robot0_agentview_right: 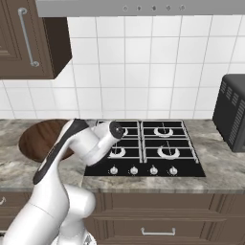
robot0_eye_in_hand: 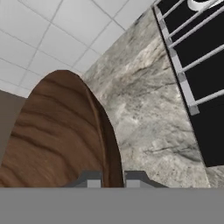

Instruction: Pick the cup and bowl from the counter and place them on the counter next to the sink.

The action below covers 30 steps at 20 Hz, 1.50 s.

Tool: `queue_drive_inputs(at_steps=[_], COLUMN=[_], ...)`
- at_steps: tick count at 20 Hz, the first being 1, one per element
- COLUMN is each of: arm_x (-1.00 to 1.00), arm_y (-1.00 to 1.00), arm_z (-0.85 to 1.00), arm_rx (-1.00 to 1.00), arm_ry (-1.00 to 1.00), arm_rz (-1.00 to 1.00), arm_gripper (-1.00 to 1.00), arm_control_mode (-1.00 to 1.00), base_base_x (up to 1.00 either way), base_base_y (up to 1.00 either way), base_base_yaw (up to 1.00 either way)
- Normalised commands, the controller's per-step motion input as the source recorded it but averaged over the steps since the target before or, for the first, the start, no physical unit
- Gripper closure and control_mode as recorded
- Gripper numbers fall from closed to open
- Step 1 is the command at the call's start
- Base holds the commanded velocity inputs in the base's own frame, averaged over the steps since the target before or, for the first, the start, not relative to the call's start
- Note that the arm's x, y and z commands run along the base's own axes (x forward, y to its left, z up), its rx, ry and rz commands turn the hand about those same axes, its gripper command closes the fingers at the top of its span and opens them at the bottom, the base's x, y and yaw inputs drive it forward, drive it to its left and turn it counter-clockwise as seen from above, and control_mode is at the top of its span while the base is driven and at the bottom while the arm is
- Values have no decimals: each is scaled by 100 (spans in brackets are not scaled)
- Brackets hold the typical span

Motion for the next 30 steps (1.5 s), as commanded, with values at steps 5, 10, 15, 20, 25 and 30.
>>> queue_drive_inputs(at_steps=[5, 10, 15, 20, 25, 30], arm_x=[0, 0, -4, -21, -36, -37], arm_y=[-20, -10, -4, 0, 0, 0], arm_z=[0, 1, 10, 1, 0, 0], arm_rx=[8, 2, 1, 0, 0, 0], arm_ry=[31, 21, 1, -16, -17, -12], arm_rz=[0, 0, 0, 0, 0, 0], arm_gripper=[100, 100, 100, 100, 100, 100], arm_control_mode=[-100, -100, -100, -100, -100, -100], base_base_x=[0, 0, 0, 0, 0, 0], base_base_y=[0, 0, 0, 0, 0, 0], base_base_yaw=[0, 0, 0, 0, 0, 0])
